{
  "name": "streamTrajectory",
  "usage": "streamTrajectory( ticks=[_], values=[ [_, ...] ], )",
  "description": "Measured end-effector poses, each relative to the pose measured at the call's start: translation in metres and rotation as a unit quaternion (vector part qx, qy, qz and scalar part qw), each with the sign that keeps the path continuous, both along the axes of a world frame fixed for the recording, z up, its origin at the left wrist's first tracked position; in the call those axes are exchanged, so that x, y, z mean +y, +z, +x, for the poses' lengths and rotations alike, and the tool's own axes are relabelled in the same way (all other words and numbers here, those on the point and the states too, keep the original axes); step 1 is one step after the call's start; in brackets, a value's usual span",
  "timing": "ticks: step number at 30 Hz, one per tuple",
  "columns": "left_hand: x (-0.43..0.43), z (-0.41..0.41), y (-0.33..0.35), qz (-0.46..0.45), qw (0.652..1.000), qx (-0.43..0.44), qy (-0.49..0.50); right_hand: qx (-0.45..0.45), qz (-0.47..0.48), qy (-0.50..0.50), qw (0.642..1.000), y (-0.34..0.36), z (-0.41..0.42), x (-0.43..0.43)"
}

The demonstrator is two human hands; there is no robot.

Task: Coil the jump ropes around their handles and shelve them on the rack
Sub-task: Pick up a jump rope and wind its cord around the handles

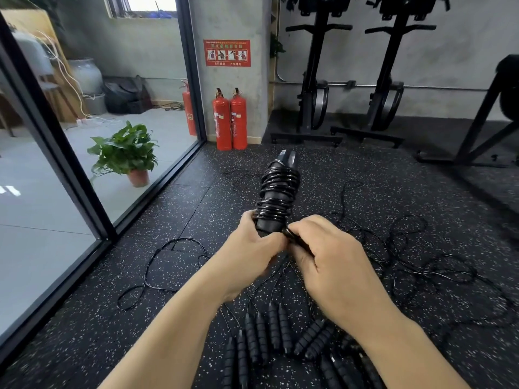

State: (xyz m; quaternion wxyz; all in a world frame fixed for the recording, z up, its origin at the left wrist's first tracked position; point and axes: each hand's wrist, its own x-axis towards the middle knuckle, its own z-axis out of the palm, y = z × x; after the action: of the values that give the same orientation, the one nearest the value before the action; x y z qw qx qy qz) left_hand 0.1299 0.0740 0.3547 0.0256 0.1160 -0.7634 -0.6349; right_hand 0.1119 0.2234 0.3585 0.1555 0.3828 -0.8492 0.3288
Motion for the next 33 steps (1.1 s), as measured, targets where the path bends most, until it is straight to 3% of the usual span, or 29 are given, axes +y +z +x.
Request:
streamTrajectory(
  ticks=[5, 13, 22, 27, 33],
  values=[
    [0.004, 0.002, 0.001, 0.095, 0.995, -0.012, -0.037, 0.024, 0.035, -0.011, 0.999, 0.002, -0.005, 0.007],
    [0.013, 0.001, 0.0, 0.143, 0.989, 0.024, -0.004, 0.028, 0.03, -0.021, 0.999, 0.0, -0.005, 0.006],
    [0.015, -0.001, 0.008, 0.327, 0.945, 0.019, 0.011, 0.031, 0.034, -0.054, 0.997, -0.003, -0.007, 0.008],
    [0.014, 0.0, 0.006, 0.296, 0.955, 0.021, 0.029, 0.041, 0.023, -0.055, 0.997, 0.001, -0.008, 0.01],
    [0.014, 0.001, 0.001, 0.23, 0.972, 0.023, 0.052, 0.051, 0.078, -0.03, 0.995, 0.004, 0.0, 0.003]
  ],
)
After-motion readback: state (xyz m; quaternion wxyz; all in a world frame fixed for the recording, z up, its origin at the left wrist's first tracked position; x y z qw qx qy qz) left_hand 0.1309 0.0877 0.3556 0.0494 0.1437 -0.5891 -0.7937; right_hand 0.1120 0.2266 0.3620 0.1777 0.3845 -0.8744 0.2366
